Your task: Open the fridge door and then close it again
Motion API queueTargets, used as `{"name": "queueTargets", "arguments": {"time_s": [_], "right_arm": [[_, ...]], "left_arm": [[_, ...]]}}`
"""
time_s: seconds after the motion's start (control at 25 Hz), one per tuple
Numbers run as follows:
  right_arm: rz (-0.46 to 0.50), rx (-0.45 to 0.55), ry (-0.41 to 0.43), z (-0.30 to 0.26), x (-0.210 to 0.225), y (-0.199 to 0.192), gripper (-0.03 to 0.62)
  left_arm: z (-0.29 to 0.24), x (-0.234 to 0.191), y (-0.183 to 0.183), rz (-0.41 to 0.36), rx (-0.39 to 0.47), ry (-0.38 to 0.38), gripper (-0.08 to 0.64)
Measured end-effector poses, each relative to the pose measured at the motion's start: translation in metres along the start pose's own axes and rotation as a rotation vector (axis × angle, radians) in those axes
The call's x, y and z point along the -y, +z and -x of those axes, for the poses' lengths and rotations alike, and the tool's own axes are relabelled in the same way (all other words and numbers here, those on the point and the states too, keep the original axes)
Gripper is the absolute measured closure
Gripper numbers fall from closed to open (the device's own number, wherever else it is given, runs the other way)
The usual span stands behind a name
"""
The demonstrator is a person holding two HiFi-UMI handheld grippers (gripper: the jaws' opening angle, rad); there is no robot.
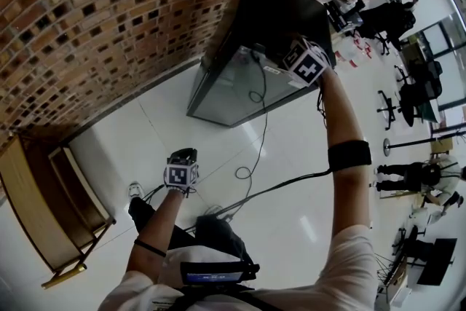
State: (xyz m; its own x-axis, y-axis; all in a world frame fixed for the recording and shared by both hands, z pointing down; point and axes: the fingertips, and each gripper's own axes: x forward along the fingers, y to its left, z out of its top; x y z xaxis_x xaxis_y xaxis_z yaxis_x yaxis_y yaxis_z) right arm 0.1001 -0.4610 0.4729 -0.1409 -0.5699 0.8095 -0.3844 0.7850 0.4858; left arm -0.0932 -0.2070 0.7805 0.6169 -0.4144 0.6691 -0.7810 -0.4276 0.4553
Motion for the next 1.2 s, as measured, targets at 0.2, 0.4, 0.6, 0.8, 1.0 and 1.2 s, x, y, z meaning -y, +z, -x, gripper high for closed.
{"name": "queueTargets", "arguments": {"time_s": [0.2, 0.4, 0.6, 0.8, 1.0, 1.2], "right_arm": [[0.050, -0.035, 0.019, 0.005, -0.005, -0.001, 0.365], [0.098, -0.005, 0.082, 0.026, -0.049, 0.004, 0.348], [0.158, 0.000, 0.093, 0.050, -0.083, 0.000, 0.337], [0.185, 0.007, 0.090, 0.072, -0.108, -0.013, 0.333], [0.240, 0.004, 0.090, 0.089, -0.132, -0.026, 0.331], [0.282, 0.001, 0.102, 0.115, -0.156, -0.039, 0.281]], "left_arm": [[0.003, -0.001, -0.004, 0.000, 0.001, 0.012, 0.525], [0.006, 0.005, -0.005, -0.006, -0.003, 0.002, 0.525], [0.017, 0.022, -0.001, -0.033, 0.020, -0.009, 0.524], [0.033, 0.041, -0.003, -0.070, 0.025, -0.024, 0.523], [0.047, 0.056, -0.007, -0.100, 0.032, -0.030, 0.524], [0.058, 0.078, -0.010, -0.150, 0.032, -0.053, 0.525]]}}
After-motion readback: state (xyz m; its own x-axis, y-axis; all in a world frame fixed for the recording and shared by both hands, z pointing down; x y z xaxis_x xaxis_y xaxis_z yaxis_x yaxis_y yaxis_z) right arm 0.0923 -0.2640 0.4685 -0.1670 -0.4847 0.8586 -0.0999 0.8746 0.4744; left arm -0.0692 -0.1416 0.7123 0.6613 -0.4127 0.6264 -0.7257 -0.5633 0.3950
